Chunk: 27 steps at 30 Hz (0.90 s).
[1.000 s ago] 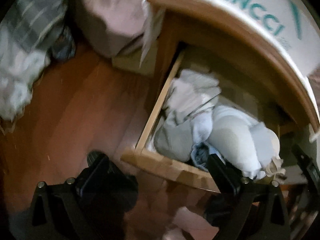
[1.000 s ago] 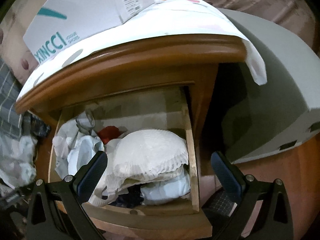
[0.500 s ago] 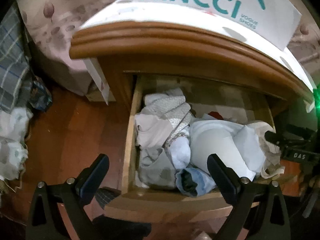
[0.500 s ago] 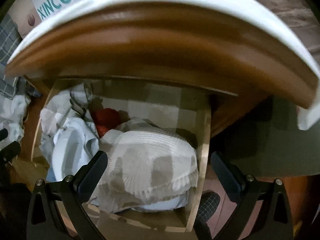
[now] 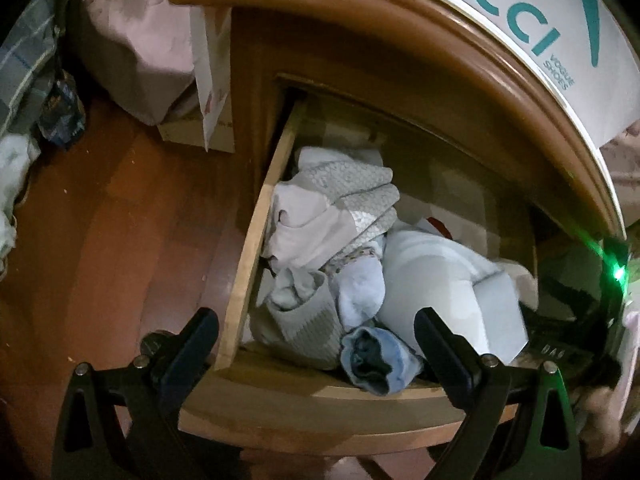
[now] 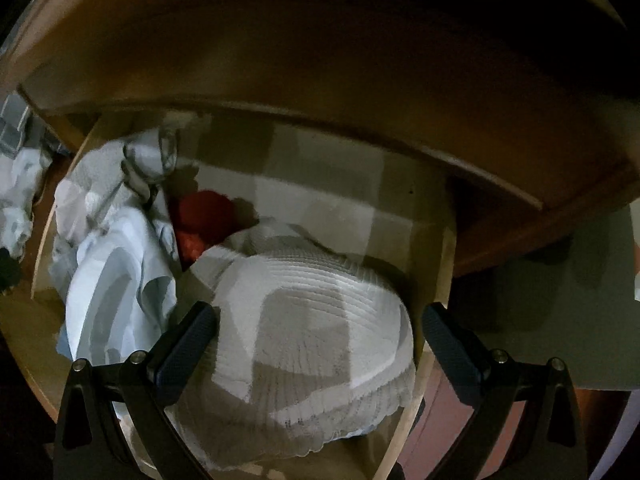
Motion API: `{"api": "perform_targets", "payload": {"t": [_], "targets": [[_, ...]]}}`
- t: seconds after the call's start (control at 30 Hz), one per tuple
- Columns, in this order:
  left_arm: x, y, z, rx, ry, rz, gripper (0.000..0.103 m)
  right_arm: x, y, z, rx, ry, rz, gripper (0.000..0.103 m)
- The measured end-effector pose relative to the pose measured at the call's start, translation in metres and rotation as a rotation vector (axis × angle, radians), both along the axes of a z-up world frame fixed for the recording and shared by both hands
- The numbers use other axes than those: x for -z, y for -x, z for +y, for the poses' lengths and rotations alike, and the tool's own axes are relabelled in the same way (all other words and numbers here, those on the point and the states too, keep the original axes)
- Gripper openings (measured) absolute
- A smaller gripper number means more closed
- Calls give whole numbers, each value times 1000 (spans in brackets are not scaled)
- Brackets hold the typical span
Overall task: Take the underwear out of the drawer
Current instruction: 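Reach the right tool into the drawer toward the cream lace underwear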
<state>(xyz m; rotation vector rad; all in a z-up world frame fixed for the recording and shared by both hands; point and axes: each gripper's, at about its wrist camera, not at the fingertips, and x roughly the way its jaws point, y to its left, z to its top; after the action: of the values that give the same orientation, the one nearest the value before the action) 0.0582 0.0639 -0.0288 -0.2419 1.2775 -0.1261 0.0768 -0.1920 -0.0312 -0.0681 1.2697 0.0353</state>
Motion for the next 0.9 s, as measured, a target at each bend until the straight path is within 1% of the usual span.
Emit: {"api": "perform_targets", "payload": {"t": [0.07, 0.13, 0.17, 0.23, 0.3, 0.47, 0.63, 0.7, 0.77, 0.8, 0.87, 0.9], "targets": [[2, -1, 2, -5, 16, 15, 100, 2, 2, 3, -14, 5, 21, 103], [4, -1, 4, -15, 30, 29, 100, 10, 3, 5, -14, -15, 73, 102], [5, -1, 5, -22, 44, 38, 100, 14, 2, 4, -8, -26, 95, 102], [7, -2, 7, -31, 55, 46, 100, 15, 0, 0, 13, -44, 106, 102], [7, -2, 7, -37, 58, 52, 100, 23, -5, -4, 32, -70, 164, 103], [11, -2, 5, -20, 64, 73, 100, 24, -6, -5, 38, -67, 176, 103], [13, -1, 1, -5, 43, 77, 100, 23, -6, 0, 31, -53, 200, 101], [15, -1, -1, -3, 42, 81, 100, 23, -8, 2, 21, -48, 183, 94], [16, -1, -2, -2, 42, 86, 100, 22, -8, 4, 9, -52, 166, 83], [16, -1, -3, 0, 44, 88, 100, 21, -7, 5, 8, -54, 158, 80], [16, -1, -5, 5, 48, 90, 100, 18, -4, 4, 13, -59, 130, 62], [16, -1, -5, 7, 50, 90, 100, 14, -2, 3, 19, -66, 110, 58]]}}
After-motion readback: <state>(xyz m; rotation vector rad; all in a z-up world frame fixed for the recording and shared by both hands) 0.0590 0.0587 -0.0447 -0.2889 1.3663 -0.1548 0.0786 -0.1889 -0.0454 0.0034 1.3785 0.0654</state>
